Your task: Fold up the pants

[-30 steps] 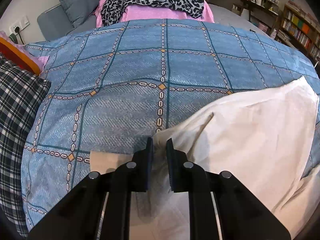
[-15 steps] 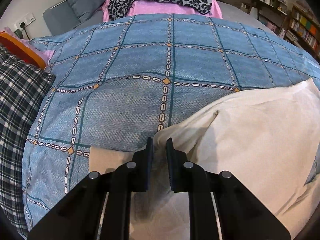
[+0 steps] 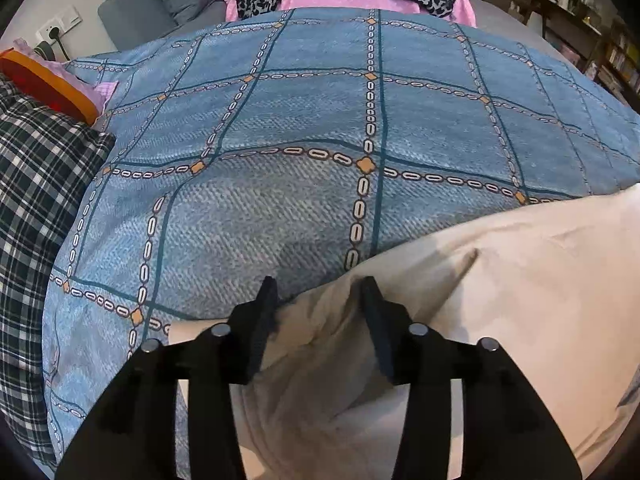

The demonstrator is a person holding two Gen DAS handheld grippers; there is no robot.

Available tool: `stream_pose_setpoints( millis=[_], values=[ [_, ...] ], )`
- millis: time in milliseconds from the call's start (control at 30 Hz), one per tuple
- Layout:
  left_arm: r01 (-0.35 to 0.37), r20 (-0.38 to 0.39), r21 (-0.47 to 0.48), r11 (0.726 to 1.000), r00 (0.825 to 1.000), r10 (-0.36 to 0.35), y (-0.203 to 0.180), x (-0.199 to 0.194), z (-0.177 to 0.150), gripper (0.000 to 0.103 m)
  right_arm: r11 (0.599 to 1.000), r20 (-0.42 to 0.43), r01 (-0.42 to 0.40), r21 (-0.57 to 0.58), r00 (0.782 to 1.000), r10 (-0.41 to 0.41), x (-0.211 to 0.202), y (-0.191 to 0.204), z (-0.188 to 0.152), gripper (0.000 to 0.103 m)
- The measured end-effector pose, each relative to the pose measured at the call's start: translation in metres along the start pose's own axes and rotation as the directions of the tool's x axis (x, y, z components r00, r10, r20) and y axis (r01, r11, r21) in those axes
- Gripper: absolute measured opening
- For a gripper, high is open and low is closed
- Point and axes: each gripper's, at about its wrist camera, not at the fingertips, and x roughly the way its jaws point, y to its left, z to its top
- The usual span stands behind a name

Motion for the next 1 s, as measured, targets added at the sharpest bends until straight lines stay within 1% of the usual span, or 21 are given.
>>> stream_pose_setpoints(
  millis=[33, 100, 167, 200, 233, 333, 467, 567, 700, 800, 867, 900, 933, 967, 1000],
  values=[
    [-0.003, 0.000, 0.001, 1.000, 1.000, 0.003, -0.001, 0.001, 0.001, 0.049, 1.000, -0.008, -0.006, -0.014, 1.000, 0.006, 0.004, 0.003, -0.001, 0.048],
    [-0.009, 0.001, 0.003, 1.000, 1.000, 0.009, -0.002, 0.002, 0.002, 0.051, 0.999, -0.005, -0.002, -0.041, 1.000, 0.002, 0.007, 0.009, -0.003, 0.043],
    [-0.011, 0.002, 0.005, 1.000, 1.000, 0.011, -0.002, 0.003, 0.002, 0.053, 0.999, -0.005, 0.002, -0.047, 1.000, -0.002, 0.007, 0.014, -0.003, 0.033],
    [-0.011, 0.002, 0.005, 1.000, 1.000, 0.011, -0.002, 0.004, 0.002, 0.053, 0.999, -0.004, 0.001, -0.041, 1.000, -0.002, 0.006, 0.015, -0.004, 0.021],
    [-0.011, 0.001, 0.006, 1.000, 1.000, 0.011, -0.002, 0.004, 0.002, 0.054, 0.999, 0.000, 0.006, -0.033, 1.000, -0.006, 0.004, 0.015, -0.003, 0.012],
    [-0.012, 0.002, 0.004, 1.000, 1.000, 0.012, 0.000, 0.004, 0.002, 0.057, 1.000, 0.034, 0.002, -0.028, 0.999, -0.001, -0.014, 0.016, -0.008, 0.009],
    [-0.019, 0.008, 0.006, 1.000, 1.000, 0.019, -0.001, 0.002, 0.001, 0.058, 0.999, 0.098, 0.011, -0.032, 0.995, -0.008, -0.049, 0.019, -0.016, 0.009],
    [-0.016, 0.015, 0.005, 1.000, 1.000, 0.016, -0.002, -0.002, -0.001, 0.058, 0.999, 0.157, 0.023, -0.033, 0.987, -0.017, -0.084, 0.023, -0.028, 0.009],
    [-0.001, 0.026, -0.011, 1.000, 1.000, 0.001, 0.000, -0.011, -0.007, 0.058, 1.000, 0.213, 0.018, -0.014, 0.977, -0.015, -0.124, 0.020, -0.048, 0.008],
    [0.020, 0.038, -0.025, 0.999, 0.999, -0.019, 0.002, -0.023, -0.011, 0.064, 1.000, 0.246, 0.027, 0.007, 0.969, -0.028, -0.150, 0.020, -0.067, 0.008],
    [0.028, 0.045, -0.029, 0.999, 0.999, -0.026, 0.003, -0.030, -0.014, 0.074, 0.999, 0.264, 0.033, 0.032, 0.964, -0.041, -0.163, 0.017, -0.081, 0.008],
    [0.024, 0.047, -0.039, 0.999, 0.999, -0.022, 0.005, -0.035, -0.016, 0.077, 0.998, 0.271, 0.036, 0.043, 0.961, -0.047, -0.168, 0.016, -0.087, 0.008],
    [0.026, 0.050, -0.047, 0.999, 0.998, -0.024, 0.007, -0.038, -0.019, 0.078, 0.997, 0.282, 0.047, 0.060, 0.957, -0.062, -0.173, 0.016, -0.094, 0.006],
    [0.035, 0.055, -0.058, 0.998, 0.998, -0.032, 0.011, -0.044, -0.022, 0.078, 0.994, 0.295, 0.074, 0.087, 0.951, -0.096, -0.180, 0.014, -0.103, 0.005],
    [0.038, 0.058, -0.067, 0.997, 0.998, -0.034, 0.014, -0.048, -0.024, 0.078, 0.990, 0.304, 0.088, 0.105, 0.946, -0.117, -0.183, 0.012, -0.109, 0.001]
  ],
)
